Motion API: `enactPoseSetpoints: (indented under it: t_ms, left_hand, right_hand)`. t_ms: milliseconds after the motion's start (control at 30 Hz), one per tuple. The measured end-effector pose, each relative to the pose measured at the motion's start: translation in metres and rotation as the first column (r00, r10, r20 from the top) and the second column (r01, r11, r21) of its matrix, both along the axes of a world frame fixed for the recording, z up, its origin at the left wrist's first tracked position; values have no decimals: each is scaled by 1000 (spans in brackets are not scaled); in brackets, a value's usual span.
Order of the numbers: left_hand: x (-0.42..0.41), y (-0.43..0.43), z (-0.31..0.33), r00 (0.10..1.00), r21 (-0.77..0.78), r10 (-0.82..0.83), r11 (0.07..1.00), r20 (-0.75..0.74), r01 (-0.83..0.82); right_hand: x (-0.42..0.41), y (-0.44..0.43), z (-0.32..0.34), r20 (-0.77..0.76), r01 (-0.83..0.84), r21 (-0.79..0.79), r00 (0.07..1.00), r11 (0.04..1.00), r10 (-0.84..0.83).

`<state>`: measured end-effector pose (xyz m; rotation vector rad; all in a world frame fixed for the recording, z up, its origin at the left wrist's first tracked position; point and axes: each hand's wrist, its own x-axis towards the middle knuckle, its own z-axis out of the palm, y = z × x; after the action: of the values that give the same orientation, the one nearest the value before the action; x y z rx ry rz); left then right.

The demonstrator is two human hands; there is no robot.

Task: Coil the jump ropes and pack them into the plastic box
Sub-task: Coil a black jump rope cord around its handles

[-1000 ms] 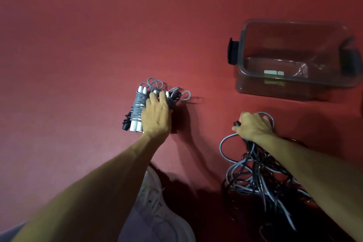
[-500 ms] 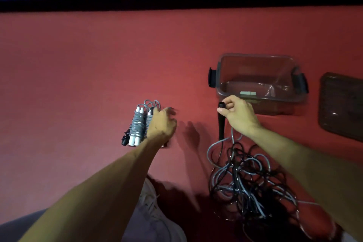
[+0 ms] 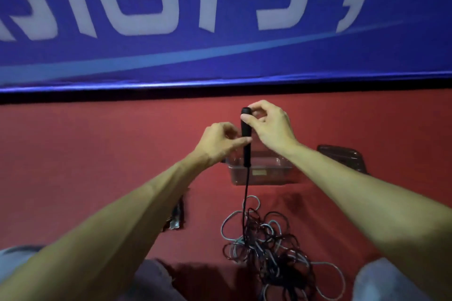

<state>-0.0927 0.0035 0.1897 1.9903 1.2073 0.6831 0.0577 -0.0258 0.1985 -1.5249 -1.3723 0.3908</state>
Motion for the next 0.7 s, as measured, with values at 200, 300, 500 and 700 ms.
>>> enactPoseSetpoints:
  t_ms: [200, 300, 500, 700]
  left_hand:
    - [14, -48, 85, 981, 159, 69, 982, 183, -99]
    - [12, -66, 103, 928, 115, 67, 986, 367, -117]
    - [-1, -83, 88, 580, -233, 281, 960, 764, -158]
    - [13, -93, 96, 564, -303, 287, 951, 774, -68]
  right_hand:
    - [-2, -38, 90, 3, -43, 170, 999, 984, 44]
    - [-2, -58, 110, -28, -45, 288, 998, 957, 56]
    - [4, -79, 54, -96, -94, -78, 992, 993, 86]
    - [7, -101, 44, -375, -129, 64, 916, 990, 144]
